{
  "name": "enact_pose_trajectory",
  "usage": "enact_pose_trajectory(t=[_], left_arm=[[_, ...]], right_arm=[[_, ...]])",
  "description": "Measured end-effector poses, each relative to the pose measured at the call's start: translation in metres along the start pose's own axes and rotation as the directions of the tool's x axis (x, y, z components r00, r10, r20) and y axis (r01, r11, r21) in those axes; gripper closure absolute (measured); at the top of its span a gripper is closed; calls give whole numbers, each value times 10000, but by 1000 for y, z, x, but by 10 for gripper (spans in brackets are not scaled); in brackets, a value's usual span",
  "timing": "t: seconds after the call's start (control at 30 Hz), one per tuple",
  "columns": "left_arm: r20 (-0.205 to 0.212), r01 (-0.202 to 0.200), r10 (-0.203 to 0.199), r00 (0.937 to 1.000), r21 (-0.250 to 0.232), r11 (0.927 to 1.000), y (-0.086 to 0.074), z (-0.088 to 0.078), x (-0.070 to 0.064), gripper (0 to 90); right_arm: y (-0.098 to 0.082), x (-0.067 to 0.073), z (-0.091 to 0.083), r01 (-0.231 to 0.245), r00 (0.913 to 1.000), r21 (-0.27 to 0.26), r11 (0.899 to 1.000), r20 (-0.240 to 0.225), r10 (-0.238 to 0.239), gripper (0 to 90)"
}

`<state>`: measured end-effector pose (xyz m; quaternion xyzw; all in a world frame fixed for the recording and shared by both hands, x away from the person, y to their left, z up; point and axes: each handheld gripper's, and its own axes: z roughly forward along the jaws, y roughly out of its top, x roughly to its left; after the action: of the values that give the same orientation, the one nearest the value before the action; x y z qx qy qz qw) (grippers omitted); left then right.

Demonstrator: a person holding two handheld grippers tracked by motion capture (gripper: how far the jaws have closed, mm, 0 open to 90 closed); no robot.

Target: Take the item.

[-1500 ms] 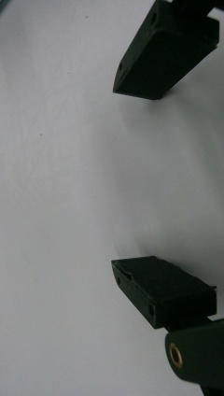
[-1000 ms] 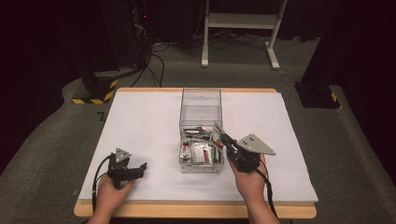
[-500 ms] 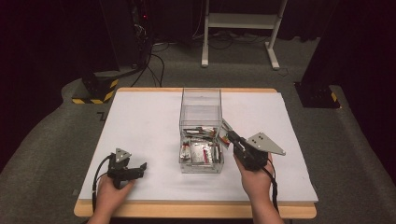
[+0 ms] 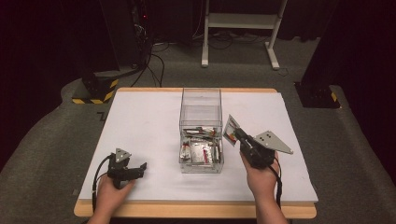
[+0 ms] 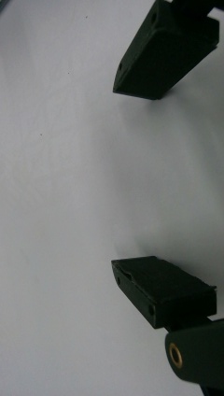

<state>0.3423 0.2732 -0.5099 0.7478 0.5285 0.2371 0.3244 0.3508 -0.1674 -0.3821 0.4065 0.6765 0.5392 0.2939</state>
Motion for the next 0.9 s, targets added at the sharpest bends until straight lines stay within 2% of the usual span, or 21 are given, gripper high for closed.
enact_pose_trajectory(t=[0.17, 0.47, 0.83, 0.9], left_arm=[[2, -6, 6, 10000, 4, 10000, 0, 0, 0, 136], [-12, 7, -7, 10000, -25, 10000, 0, 0, 0, 136], [-9, 3, -3, 10000, -12, 10000, 0, 0, 0, 136], [0, 32, -32, 10000, -33, 10000, 0, 0, -1, 136]], right_arm=[[-3, -10, 1, -163, 9994, 57, 9999, 292, 161, 879], [-7, -20, 4, -246, 9978, 235, 9994, 620, 231, 877], [-15, -32, 15, -219, 9949, 584, 9981, 997, 160, 876], [-20, -37, 20, -334, 9934, 728, 9968, 1120, 251, 876]])
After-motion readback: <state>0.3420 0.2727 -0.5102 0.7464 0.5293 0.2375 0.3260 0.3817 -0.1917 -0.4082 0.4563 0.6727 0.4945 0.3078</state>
